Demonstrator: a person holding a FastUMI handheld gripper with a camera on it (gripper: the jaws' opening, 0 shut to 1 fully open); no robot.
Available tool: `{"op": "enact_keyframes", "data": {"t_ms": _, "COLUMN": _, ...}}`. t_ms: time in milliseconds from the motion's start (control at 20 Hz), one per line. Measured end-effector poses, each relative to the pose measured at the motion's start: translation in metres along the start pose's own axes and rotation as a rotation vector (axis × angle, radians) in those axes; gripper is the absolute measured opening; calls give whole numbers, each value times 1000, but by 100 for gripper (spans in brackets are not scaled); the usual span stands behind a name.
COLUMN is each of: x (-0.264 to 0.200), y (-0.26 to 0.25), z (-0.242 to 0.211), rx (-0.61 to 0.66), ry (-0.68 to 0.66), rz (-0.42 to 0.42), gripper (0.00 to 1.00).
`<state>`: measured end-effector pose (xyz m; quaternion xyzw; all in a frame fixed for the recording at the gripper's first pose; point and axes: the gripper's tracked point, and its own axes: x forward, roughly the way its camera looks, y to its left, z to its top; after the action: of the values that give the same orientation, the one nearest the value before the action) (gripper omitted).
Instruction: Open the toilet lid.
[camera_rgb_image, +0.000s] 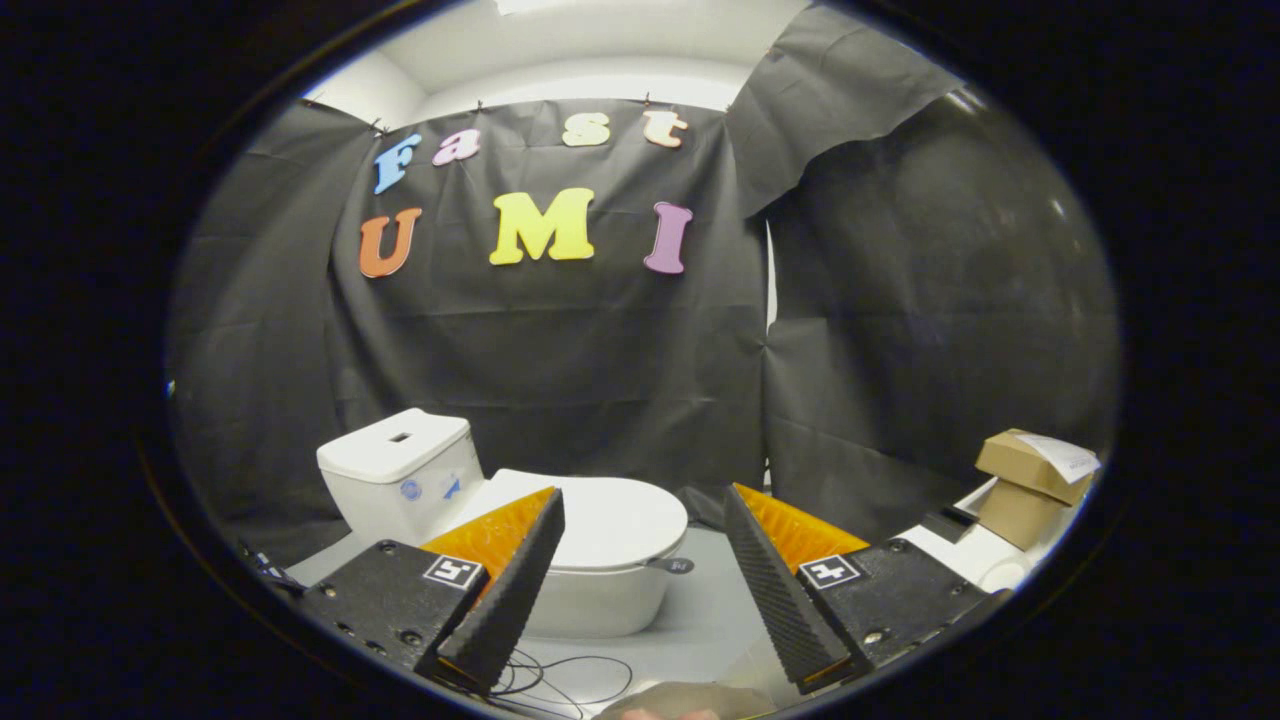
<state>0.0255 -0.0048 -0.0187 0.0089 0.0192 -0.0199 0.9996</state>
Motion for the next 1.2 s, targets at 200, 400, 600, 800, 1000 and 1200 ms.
{"op": "enact_keyframes", "data": {"t_ms": 200, "x": 15, "y": -9, "z": 3, "rx": 2, "ry": -1, "rz": -4, "gripper": 100}}
{"op": "enact_keyframes", "data": {"t_ms": 400, "x": 38, "y": -24, "z": 4, "rx": 3, "ry": -1, "rz": -23, "gripper": 100}}
{"op": "enact_keyframes", "data": {"t_ms": 600, "x": 67, "y": -36, "z": -4, "rx": 22, "ry": 24, "rz": -32, "gripper": 100}}
{"op": "enact_keyframes", "data": {"t_ms": 800, "x": 103, "y": -41, "z": -23, "rx": 49, "ry": 87, "rz": -17, "gripper": 100}}
{"op": "enact_keyframes", "data": {"t_ms": 1000, "x": 140, "y": -41, "z": -56, "rx": 70, "ry": 215, "rz": 28, "gripper": 100}}
{"op": "enact_keyframes", "data": {"t_ms": 1200, "x": 179, "y": -45, "z": -88, "rx": 96, "ry": 367, "rz": 58, "gripper": 100}}
